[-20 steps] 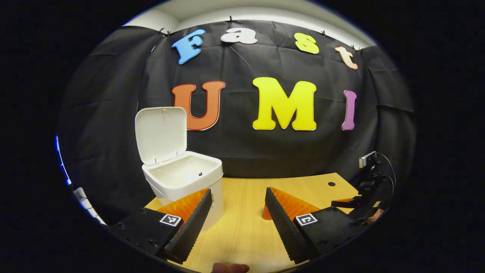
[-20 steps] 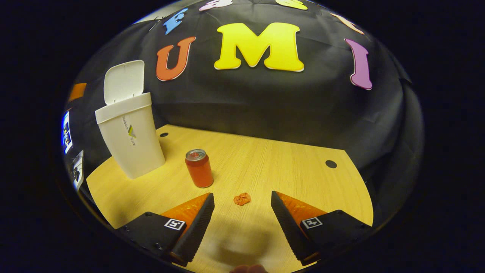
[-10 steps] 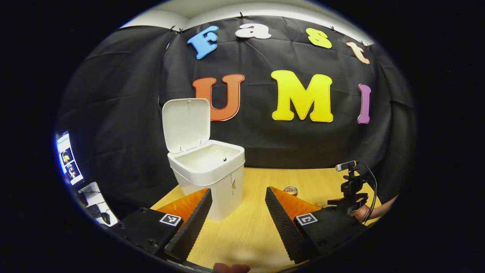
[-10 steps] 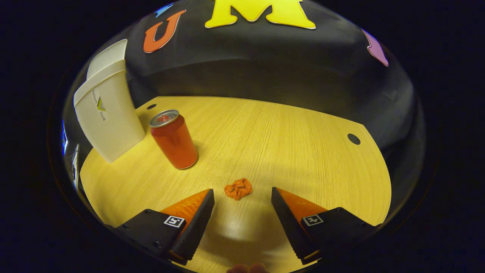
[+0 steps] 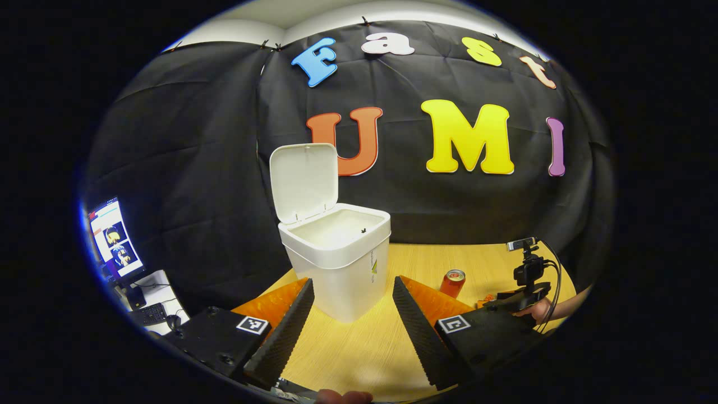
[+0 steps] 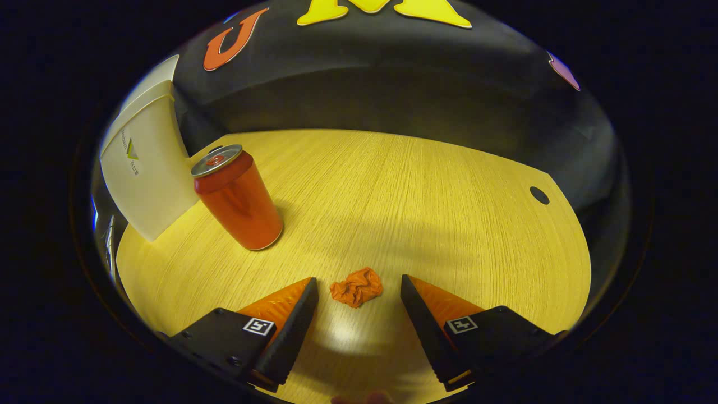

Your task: Press the lid of the desktop garbage bin to open it, pick up the crumpled paper on the desktop and throw it into the bin, then pick up the pop can on the desktop and drop it into the bin, and finally close the garbage bin lid.

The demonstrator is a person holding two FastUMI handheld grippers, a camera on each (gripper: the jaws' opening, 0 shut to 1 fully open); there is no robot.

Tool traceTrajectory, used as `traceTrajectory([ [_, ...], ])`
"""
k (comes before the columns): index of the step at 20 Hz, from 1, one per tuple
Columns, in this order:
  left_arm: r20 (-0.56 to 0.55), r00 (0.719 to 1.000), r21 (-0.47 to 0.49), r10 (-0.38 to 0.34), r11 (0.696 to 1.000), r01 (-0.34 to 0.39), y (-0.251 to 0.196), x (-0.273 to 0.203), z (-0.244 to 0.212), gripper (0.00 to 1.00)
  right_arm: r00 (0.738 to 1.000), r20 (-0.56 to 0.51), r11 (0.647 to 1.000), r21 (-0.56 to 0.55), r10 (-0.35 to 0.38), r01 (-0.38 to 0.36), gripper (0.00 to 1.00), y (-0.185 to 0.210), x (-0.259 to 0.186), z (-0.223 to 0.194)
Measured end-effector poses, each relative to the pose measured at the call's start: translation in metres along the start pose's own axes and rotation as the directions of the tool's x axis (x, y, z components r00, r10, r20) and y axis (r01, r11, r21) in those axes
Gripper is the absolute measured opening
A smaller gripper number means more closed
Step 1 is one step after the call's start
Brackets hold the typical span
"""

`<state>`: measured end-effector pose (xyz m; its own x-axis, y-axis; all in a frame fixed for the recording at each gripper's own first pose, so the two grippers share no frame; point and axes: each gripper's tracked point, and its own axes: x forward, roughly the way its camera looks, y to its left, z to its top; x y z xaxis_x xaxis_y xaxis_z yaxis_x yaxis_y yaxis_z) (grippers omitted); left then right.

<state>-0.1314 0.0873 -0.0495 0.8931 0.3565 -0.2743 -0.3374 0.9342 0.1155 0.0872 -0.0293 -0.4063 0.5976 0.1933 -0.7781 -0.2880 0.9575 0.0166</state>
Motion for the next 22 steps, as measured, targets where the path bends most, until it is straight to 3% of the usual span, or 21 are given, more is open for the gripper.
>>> traceTrajectory([
  [1, 0.002, 1.0, 0.007, 0.002, 1.0, -0.002, 0.001, 0.0, 0.0, 0.94, 1.0, 0.006, 1.0, -0.002, 0.003, -0.003, 0.95, 0.001, 0.0, 0.001],
  [5, 0.005, 1.0, 0.003, 0.004, 1.0, -0.004, 0.001, -0.003, 0.0, 0.94, 1.0, 0.019, 1.0, -0.019, 0.019, -0.018, 0.82, 0.002, 0.001, 0.003],
  [6, 0.003, 1.0, 0.0, 0.005, 1.0, -0.005, -0.001, -0.004, 0.0, 0.94, 0.999, 0.022, 0.999, -0.025, 0.025, -0.024, 0.69, 0.003, 0.001, 0.003],
  [9, 0.007, 1.0, 0.007, 0.01, 1.0, -0.01, 0.001, -0.009, 0.001, 0.94, 0.999, 0.028, 0.999, -0.029, 0.036, -0.035, 0.47, 0.005, 0.002, 0.004],
  [10, 0.011, 1.0, 0.008, 0.012, 1.0, -0.012, 0.001, -0.01, 0.002, 0.94, 0.998, 0.035, 0.998, -0.032, 0.051, -0.05, 0.34, 0.007, 0.003, 0.005],
  [11, 0.008, 1.0, 0.011, 0.015, 1.0, -0.015, 0.001, -0.011, 0.001, 0.94, 0.998, 0.035, 0.998, -0.041, 0.057, -0.055, 0.34, 0.007, 0.004, 0.004],
  [12, 0.005, 1.0, 0.015, 0.016, 1.0, -0.016, 0.0, -0.01, 0.001, 0.94, 0.997, 0.038, 0.997, -0.046, 0.064, -0.063, 0.21, 0.007, 0.003, 0.006],
  [17, 0.011, 1.0, 0.02, -0.002, 1.0, 0.002, -0.007, -0.014, 0.004, 0.94, 0.995, 0.033, 0.995, 0.004, 0.096, -0.096, 0.21, 0.009, -0.013, 0.006],
  [22, 0.029, 0.999, 0.004, -0.038, 0.999, 0.038, -0.017, -0.01, 0.008, 0.94, 0.982, 0.093, 0.984, 0.066, 0.162, -0.168, 0.21, 0.029, -0.07, 0.036],
])
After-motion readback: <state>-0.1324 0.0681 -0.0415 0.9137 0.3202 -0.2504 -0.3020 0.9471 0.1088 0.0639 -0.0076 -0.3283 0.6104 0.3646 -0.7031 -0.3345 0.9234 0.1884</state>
